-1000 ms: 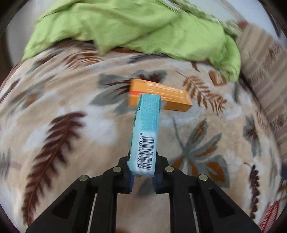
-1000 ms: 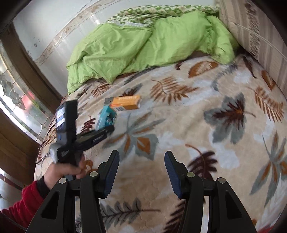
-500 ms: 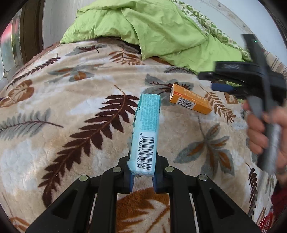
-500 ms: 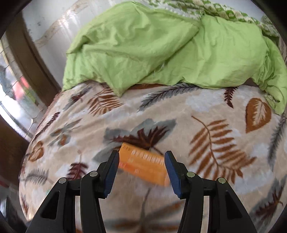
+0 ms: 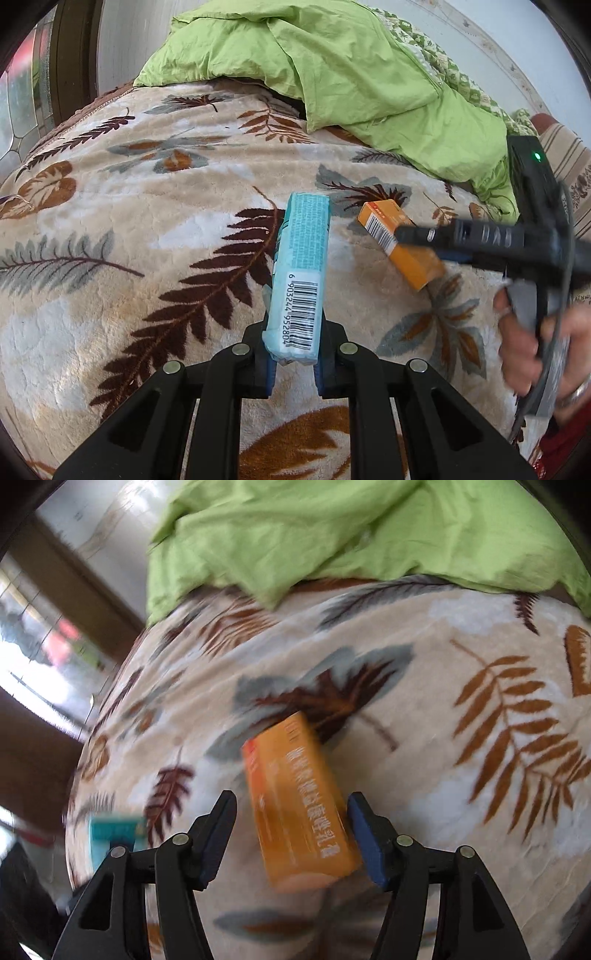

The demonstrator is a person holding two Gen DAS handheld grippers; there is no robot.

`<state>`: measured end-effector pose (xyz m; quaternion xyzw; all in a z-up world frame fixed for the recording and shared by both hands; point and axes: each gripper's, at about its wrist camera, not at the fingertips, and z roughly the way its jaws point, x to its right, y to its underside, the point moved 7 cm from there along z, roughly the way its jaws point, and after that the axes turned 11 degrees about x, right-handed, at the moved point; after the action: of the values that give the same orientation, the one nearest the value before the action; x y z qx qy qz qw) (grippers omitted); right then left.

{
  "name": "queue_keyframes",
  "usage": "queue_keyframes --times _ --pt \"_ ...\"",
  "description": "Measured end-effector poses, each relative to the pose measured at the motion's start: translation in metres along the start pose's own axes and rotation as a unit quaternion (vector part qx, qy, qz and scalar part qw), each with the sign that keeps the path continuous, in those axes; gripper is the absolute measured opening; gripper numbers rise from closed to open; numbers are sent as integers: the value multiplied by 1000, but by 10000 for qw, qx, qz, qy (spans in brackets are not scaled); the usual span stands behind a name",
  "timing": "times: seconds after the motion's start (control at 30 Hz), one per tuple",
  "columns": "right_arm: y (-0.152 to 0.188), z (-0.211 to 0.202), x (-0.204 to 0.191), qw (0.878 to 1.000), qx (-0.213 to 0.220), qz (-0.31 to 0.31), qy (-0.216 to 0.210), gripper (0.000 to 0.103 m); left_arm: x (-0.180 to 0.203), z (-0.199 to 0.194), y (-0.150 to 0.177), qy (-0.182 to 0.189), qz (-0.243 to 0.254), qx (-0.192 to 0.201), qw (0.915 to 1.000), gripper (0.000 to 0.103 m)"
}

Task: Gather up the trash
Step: 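Grasp the orange medicine box with the right gripper while the left gripper holds the teal box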

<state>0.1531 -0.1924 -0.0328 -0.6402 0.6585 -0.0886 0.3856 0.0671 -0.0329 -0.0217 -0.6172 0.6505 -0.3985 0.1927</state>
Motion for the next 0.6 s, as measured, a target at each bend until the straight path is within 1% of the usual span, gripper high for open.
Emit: queue_keyframes --times 0.03,0.17,0.2,0.27,0.33,0.43,0.47,0.6 --pt "5 0 -4 9999 5 -119 93 66 0 0 0 -11 -3 -1 10000 15" --pt "15 9 -11 9949 119 -575 820 66 -1 -2 0 -43 8 7 10000 15" --pt "16 11 -11 9934 137 -629 951 64 0 -2 0 -57 34 27 10000 15" --pt "19 7 -14 9903 231 -714 1173 53 -1 -2 -1 -50 22 36 10000 15" --pt "23 -1 -16 9895 341 -677 1233 53 0 -2 -2 -34 24 46 10000 15" --pt "31 -28 -24 9866 646 -652 1349 52 5 -3 -3 30 72 76 9999 15" --pt "35 -41 -27 9853 795 -575 1399 52 6 -5 -4 32 111 102 9999 15" --pt "47 -74 -29 9795 1144 -142 1654 52 11 -11 -6 9 266 233 9994 15"
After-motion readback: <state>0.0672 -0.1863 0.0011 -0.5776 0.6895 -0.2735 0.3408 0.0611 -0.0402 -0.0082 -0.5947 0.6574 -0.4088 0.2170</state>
